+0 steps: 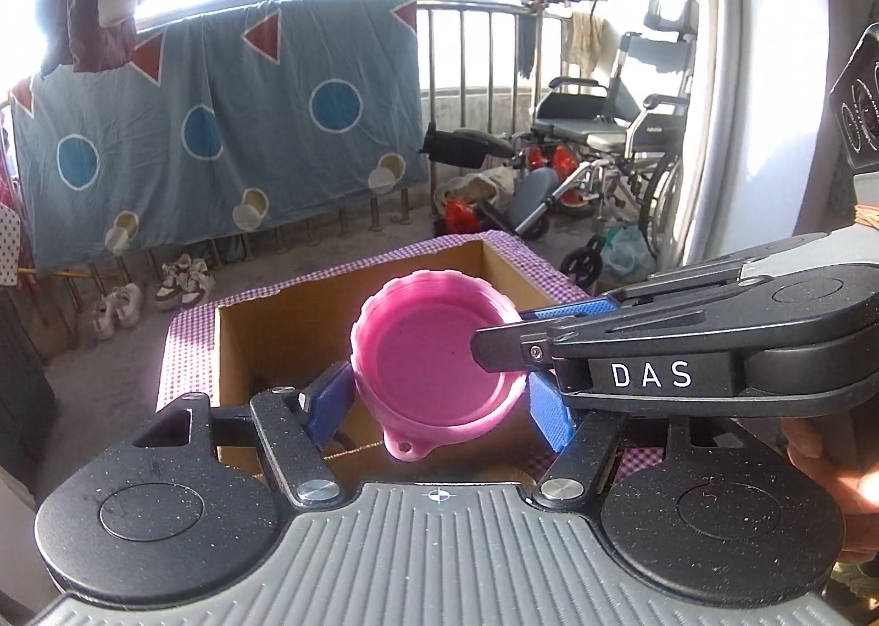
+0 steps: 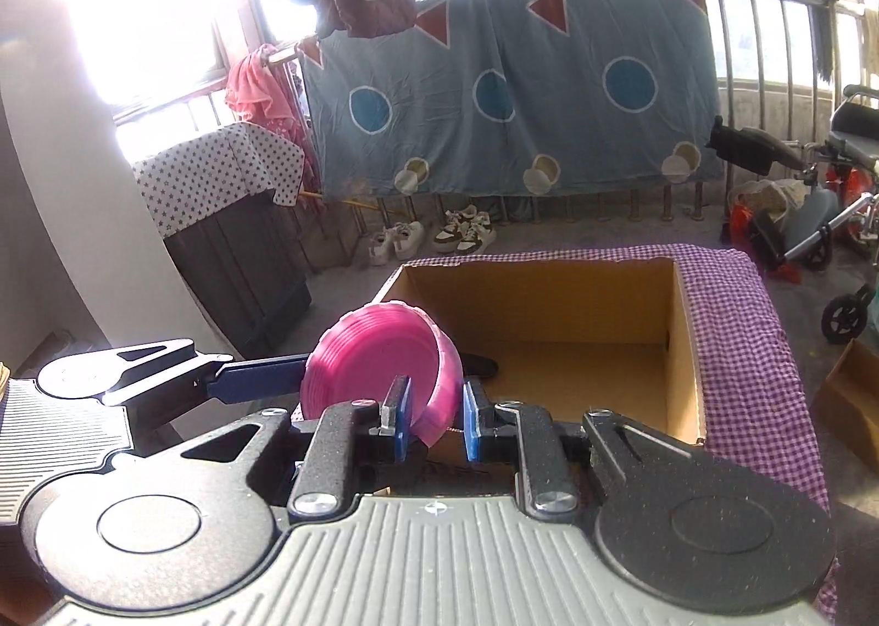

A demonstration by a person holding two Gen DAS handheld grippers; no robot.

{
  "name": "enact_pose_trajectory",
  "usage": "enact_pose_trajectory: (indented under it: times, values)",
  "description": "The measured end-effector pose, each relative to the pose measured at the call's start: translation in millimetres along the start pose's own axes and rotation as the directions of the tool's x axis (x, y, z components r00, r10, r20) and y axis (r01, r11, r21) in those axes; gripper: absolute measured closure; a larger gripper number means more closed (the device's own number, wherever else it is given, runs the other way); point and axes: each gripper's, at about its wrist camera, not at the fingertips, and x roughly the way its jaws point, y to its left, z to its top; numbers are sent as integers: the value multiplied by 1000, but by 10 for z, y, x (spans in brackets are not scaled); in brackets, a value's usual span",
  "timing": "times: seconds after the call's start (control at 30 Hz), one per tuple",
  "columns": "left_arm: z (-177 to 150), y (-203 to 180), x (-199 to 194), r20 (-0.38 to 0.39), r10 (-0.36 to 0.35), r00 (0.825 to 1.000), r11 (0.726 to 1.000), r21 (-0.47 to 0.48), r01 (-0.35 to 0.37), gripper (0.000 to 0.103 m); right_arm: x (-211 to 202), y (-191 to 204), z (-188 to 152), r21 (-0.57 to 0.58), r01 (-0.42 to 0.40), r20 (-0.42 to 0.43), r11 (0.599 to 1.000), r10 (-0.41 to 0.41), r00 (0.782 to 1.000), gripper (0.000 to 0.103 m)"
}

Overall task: Organize rigid objects
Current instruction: 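Carry the pink lid over the box with the right gripper, then lower the pink lid into the box and open the right gripper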

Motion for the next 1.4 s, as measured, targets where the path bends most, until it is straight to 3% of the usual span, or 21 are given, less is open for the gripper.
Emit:
enact_pose_trajectory:
  times: [0.23,0.43,0.53,0.67,0.9,1.03,1.1,1.2,1.27,1.4]
  values:
    - [374,254,433,-108,19,994,1000,14,-18,34,600,-255,548,14,-58,-104,998,59,993,82]
    - [542,521,1022,-274,4,962,1000,-24,-11,34,1342,-547,788,86,-93,-256,992,113,960,82]
    - [516,639,1376,-380,-17,925,998,-56,-4,34,1747,-689,784,134,-99,-351,986,141,926,82]
    - [399,762,1756,-502,-63,863,995,-103,12,34,2205,-859,666,194,-89,-465,977,172,868,82]
    - [113,778,2261,-662,-119,740,990,-133,41,34,2792,-1115,322,256,-41,-626,966,198,754,82]
    - [-11,852,2408,-710,-148,689,985,-166,41,34,2986,-1127,230,246,-20,-669,969,184,720,82]
    - [-42,905,2431,-710,-150,688,984,-178,31,33,3051,-1117,232,240,-18,-673,971,180,718,82]
    - [-48,957,2414,-702,-131,700,985,-173,11,32,3205,-1125,315,227,-24,-666,974,173,726,82]
    - [-54,980,2386,-692,-109,714,987,-160,-4,31,3217,-1093,322,211,-31,-651,977,164,742,82]
    - [-82,1014,2329,-682,-108,723,983,-180,-22,26,3239,-1023,347,158,-22,-621,987,116,775,82]
